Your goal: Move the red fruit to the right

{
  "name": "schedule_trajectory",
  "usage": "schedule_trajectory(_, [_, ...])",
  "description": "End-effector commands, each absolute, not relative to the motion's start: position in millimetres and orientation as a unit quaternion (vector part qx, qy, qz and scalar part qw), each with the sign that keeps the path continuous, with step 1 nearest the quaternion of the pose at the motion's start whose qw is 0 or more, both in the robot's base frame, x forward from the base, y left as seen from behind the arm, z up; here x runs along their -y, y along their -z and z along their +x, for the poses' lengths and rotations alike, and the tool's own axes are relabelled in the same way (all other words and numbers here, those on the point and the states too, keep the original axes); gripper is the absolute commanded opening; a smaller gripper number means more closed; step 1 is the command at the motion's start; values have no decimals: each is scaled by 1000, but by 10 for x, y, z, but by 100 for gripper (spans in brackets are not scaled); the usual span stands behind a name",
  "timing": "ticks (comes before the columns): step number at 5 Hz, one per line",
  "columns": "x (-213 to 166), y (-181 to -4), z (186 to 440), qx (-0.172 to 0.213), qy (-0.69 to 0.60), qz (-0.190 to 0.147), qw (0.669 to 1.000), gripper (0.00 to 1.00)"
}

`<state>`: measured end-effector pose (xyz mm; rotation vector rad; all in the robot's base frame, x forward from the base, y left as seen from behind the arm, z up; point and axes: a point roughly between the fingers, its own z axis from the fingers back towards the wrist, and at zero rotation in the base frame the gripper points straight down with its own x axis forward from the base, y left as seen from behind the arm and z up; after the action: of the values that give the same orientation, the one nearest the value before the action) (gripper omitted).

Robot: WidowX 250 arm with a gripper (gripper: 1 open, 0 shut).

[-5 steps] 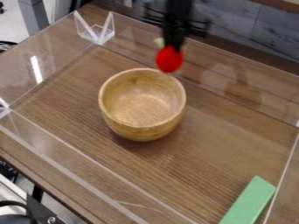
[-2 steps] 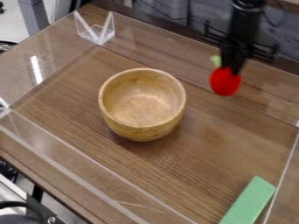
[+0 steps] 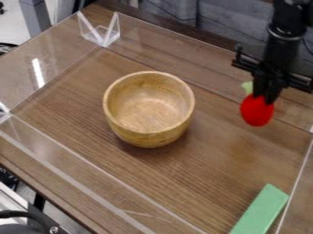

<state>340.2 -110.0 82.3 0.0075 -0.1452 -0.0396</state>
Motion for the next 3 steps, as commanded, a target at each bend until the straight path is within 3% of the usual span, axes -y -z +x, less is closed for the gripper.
schedule_trajectory(1, [1179,-909,3361,93,22,-8,995,0])
schedule_trajectory(3, [1261,-744,3252,85,28,-15,996,0])
